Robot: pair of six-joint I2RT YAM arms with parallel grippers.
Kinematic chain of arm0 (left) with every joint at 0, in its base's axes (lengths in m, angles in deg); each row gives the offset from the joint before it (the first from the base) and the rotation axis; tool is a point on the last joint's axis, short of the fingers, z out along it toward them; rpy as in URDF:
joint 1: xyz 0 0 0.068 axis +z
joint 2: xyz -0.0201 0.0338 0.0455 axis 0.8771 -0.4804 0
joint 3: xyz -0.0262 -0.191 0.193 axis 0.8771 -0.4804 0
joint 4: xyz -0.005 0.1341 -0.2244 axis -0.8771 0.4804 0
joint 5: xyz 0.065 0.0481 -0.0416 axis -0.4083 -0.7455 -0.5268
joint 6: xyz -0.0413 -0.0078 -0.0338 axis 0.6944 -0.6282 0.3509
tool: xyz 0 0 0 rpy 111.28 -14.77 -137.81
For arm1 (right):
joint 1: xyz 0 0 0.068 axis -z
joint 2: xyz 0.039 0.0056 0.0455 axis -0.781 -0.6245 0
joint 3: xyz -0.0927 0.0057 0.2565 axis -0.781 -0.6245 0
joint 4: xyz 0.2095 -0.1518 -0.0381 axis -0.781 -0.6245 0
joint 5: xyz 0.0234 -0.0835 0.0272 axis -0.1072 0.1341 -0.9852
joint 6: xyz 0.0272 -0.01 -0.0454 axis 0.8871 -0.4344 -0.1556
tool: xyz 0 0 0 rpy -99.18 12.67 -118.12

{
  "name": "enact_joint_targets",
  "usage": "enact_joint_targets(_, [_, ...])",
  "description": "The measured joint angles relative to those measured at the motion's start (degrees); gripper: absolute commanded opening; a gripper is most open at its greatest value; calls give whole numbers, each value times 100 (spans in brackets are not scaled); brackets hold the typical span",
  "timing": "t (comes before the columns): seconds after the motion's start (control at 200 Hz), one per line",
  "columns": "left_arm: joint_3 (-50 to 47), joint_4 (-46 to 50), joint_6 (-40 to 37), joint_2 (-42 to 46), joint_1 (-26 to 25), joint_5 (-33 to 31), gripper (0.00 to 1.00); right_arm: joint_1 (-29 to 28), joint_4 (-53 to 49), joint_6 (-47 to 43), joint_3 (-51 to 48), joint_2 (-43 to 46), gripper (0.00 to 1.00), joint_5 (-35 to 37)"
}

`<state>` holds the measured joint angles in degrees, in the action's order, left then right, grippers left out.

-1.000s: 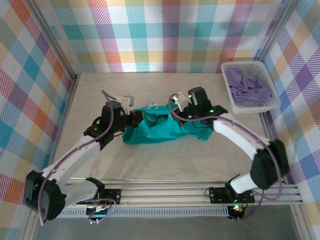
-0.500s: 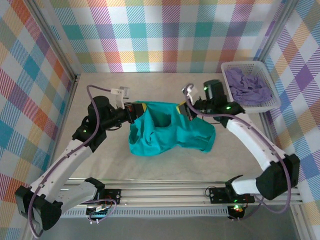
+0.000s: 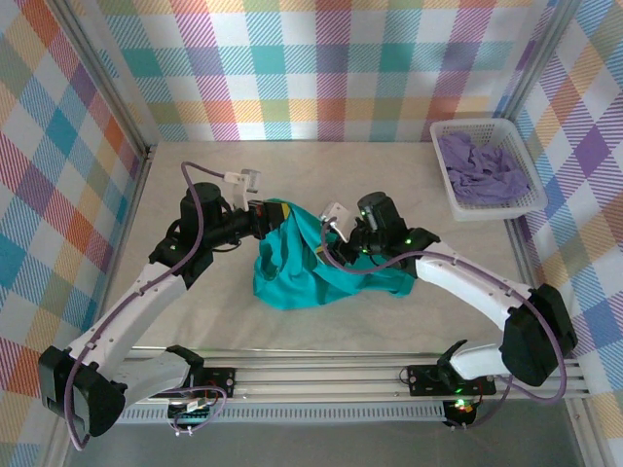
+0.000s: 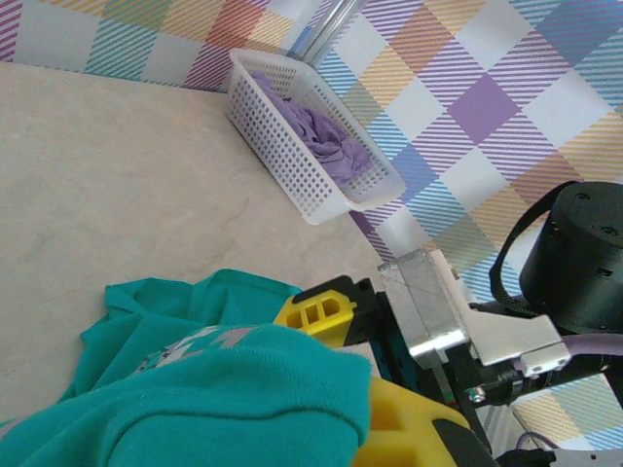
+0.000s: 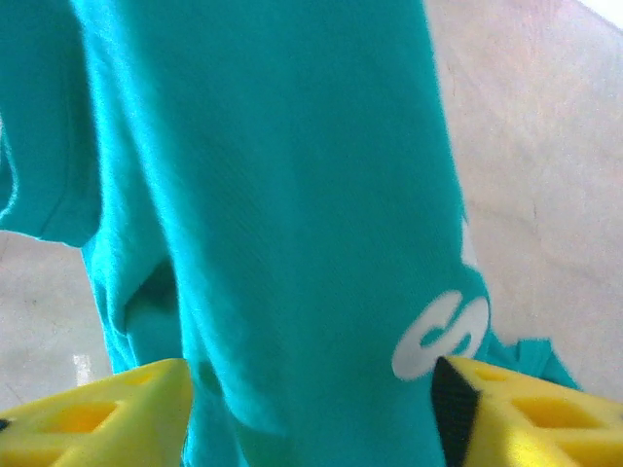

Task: Fold the inside-out t-shirt

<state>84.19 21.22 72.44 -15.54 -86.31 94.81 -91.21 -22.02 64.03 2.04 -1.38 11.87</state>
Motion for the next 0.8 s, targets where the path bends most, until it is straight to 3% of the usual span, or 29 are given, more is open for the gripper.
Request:
enact_joint_targets(0.14, [0, 0, -13, -2, 0, 42, 0, -74, 282, 57, 157, -365, 67, 22])
enact_joint_targets(0.27, [0, 9, -37, 0, 0, -33, 0, -76, 459, 225, 411, -870, 18, 48])
enact_joint_targets(0.34, [0, 52, -83, 0, 0, -306, 0, 7, 411, 387, 507, -935, 0, -177])
enact_joint_targets(0.505, [87, 619, -175, -146, 4, -2153, 5, 568, 417, 1231, 544, -597, 0, -1790])
enact_joint_targets(0.595, [369, 927, -332, -621, -13, -2835, 10, 719, 682, 1836, 544, -446, 0, -2643])
enact_joint_targets(0.695, [697, 1226, -490, -1154, -68, -3257, 27, 678, 1027, 2487, 485, -442, 0, -3217])
enact_joint_targets(0.8, [590, 1460, -557, -1126, -79, -3633, 47, 719, 1172, 2992, 461, -459, 0, -3521])
